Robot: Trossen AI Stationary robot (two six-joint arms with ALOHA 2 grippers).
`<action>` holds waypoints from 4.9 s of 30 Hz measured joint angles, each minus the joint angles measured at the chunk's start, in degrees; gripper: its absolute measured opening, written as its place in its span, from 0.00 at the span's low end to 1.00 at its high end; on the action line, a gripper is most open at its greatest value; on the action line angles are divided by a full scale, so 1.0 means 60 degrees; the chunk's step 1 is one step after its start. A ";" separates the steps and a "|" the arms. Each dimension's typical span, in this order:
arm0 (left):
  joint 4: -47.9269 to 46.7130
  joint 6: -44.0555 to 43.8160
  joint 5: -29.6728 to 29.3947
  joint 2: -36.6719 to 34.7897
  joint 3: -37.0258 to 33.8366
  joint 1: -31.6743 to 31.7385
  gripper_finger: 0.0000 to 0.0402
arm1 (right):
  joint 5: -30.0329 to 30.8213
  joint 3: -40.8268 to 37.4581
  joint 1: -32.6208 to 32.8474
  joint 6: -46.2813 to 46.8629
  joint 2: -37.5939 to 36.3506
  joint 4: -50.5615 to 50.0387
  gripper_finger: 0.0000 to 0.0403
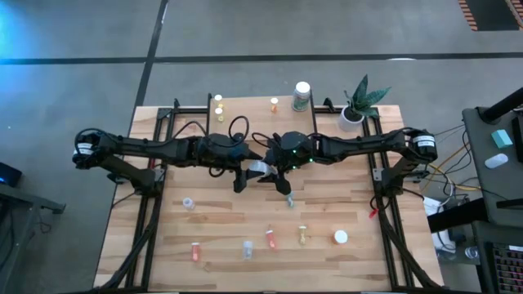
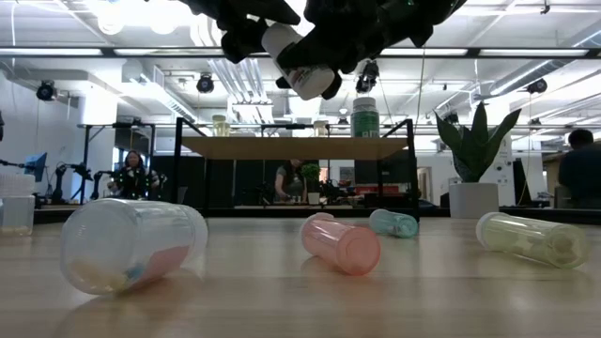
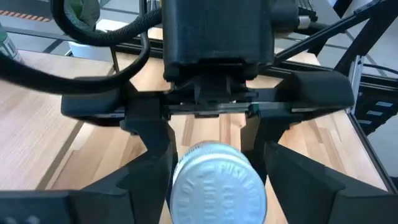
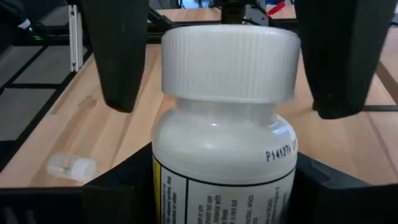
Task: Pick and place medicine bottles onto shelf by color
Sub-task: Put the transparent medicine bottle on the shelf, then put the transparent pill bottle on the shelf
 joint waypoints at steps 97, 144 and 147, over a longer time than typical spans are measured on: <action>0.4546 0.0487 -0.1037 -0.2885 -0.3279 0.0018 0.63 | 0.7503 -0.5506 -0.2556 0.0678 -0.4413 0.5091 0.73; -0.0864 -0.1009 -0.0145 -0.3772 -0.3373 0.0011 0.63 | 0.5388 -0.5720 0.0255 -0.0479 -0.8152 0.2753 0.73; -0.0942 -0.1015 -0.0145 -0.3775 -0.3389 0.0011 0.63 | 0.5391 -0.5720 0.0255 -0.0432 -0.8247 0.2534 0.73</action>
